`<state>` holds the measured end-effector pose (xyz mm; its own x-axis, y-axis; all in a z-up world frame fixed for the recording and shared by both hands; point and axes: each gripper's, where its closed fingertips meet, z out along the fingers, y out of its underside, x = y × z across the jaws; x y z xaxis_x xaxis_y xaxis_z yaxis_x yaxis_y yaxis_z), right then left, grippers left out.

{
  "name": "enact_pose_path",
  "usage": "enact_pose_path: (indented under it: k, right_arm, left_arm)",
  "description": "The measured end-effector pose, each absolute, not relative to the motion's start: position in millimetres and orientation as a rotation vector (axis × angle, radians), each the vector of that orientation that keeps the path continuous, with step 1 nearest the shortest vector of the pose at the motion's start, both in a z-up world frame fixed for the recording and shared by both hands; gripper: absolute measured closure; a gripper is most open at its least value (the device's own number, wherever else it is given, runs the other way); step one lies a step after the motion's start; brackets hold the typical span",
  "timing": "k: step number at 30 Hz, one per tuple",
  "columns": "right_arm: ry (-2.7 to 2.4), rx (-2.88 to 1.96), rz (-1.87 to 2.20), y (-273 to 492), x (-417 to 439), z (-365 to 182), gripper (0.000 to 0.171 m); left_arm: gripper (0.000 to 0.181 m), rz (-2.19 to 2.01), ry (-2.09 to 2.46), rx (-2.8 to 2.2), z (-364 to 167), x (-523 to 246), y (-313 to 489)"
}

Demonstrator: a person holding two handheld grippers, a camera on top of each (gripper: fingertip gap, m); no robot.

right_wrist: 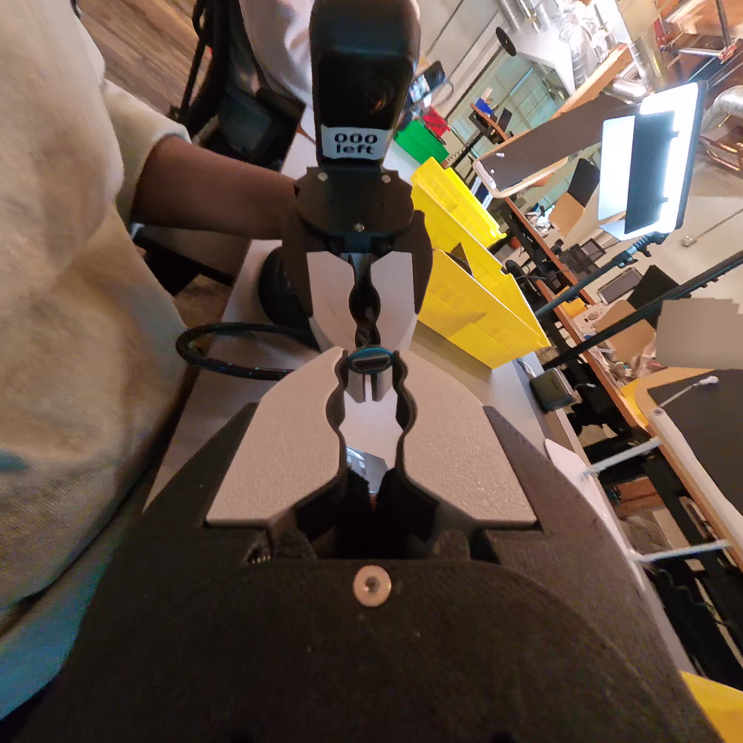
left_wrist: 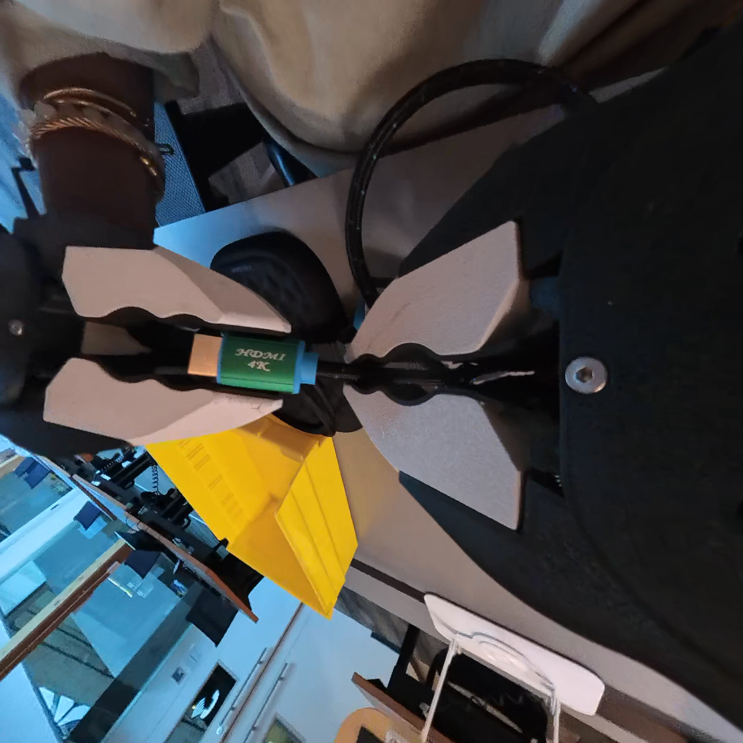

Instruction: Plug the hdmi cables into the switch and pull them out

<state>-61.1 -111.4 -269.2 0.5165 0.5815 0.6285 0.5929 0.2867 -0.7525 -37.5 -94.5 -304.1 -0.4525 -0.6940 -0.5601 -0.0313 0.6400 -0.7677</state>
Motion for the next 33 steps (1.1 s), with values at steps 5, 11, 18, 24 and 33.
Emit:
enact_pose_path:
  k: [5,11,18,24,33]
  right_arm:
    - [-1.1,-1.364,-0.051,-113.7,-50.0,-260.7,0.15]
    - [-1.113,-1.424,-0.071,-108.0,-44.7,-273.0,0.15]
    - [-1.157,-1.446,-0.009,-108.4,-53.3,-285.3,0.15]
    - [-1.151,-1.453,0.016,-108.4,-54.0,-286.2,0.15]
    - [-1.207,-1.502,-0.31,-93.6,-41.9,-296.7,0.137]
  left_arm:
    - [0.18,-0.764,1.917,-0.697,-312.6,-44.8,-63.6]
    - [0.177,-0.666,1.934,-0.717,-318.9,-48.6,-53.8]
    - [0.153,-0.815,1.929,-0.597,-309.3,-49.6,-85.6]
    - [0.175,-0.865,1.886,-0.508,-302.3,-42.5,-100.7]
    - [0.175,-0.79,1.971,-0.669,-324.1,-39.9,-84.6]
